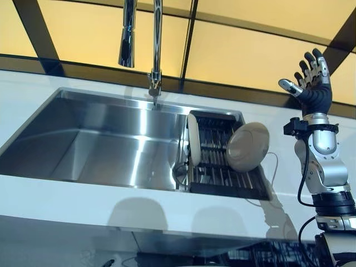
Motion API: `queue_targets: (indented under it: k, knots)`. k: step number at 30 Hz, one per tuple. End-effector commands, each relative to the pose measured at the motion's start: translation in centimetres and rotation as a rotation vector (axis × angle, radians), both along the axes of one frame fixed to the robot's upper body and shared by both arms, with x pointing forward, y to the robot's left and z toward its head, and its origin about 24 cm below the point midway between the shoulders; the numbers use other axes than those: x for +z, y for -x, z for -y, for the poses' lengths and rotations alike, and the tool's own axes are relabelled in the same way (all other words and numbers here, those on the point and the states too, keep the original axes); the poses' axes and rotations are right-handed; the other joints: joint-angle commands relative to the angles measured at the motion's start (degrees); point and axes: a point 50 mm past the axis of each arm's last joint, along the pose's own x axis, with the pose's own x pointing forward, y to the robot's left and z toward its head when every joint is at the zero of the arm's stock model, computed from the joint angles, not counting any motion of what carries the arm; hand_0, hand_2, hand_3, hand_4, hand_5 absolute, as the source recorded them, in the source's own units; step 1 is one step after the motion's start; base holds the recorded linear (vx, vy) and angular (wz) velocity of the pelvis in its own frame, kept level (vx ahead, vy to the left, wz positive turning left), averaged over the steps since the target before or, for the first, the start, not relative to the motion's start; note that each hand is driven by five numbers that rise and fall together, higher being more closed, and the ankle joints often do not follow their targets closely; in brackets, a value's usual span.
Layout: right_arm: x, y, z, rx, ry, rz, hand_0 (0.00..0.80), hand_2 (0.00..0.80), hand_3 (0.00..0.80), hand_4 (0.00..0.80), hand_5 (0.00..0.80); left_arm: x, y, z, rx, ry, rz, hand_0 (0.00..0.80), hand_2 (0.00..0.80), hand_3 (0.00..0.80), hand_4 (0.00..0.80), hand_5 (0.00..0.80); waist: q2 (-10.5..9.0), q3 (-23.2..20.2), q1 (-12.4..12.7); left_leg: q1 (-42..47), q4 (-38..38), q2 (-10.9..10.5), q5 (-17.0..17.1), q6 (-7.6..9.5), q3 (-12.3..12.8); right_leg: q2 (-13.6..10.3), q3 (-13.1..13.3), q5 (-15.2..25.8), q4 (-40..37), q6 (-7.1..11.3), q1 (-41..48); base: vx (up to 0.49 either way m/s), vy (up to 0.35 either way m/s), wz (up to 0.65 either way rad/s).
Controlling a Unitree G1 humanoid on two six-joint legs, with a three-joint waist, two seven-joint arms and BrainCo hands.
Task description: Take plates into dishwasher
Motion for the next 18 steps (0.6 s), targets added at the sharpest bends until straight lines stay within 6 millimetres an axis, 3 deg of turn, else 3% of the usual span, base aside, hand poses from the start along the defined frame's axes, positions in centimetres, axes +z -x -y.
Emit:
queue_targets:
  k: [1,8,18]
  knots:
    - [6.0,-0.4,-0.4,0.069,0.041,0.105,0.000,0.000,0.000,0.000,0.000,0.5,-5.0,0.3,0.031,0.067,-0.019,0.000,0.000,0.000,0.000,0.000,1.95,-1.17,0.77,-2.02,-0.45,0.93,1.78,-2.28,1.99,1.22,-0.19,-1.21,0.28,2.45,3.21,0.067,-0.034,-0.14]
    - [4.0,-1.6,-1.7,0.195,0.001,-0.059,0.000,0.000,0.000,0.000,0.000,1.6,-8.9,0.6,0.080,0.108,-0.017,0.000,0.000,0.000,0.000,0.000,2.26,-1.74,-1.18,-1.30,-0.40,1.35,1.56,-2.55,4.17,2.40,0.62,-2.28,-1.18,1.55,5.19,0.044,-0.046,-0.11]
    - [1.9,-2.6,-1.0,0.270,-0.011,-0.270,0.000,0.000,0.000,0.000,0.000,2.0,-9.9,0.1,0.111,0.099,-0.041,0.000,0.000,0.000,0.000,0.000,2.46,-1.58,-2.34,-1.03,-0.82,1.28,1.96,-2.81,5.10,3.32,1.67,-1.99,-2.62,1.25,6.08,0.001,-0.004,0.00]
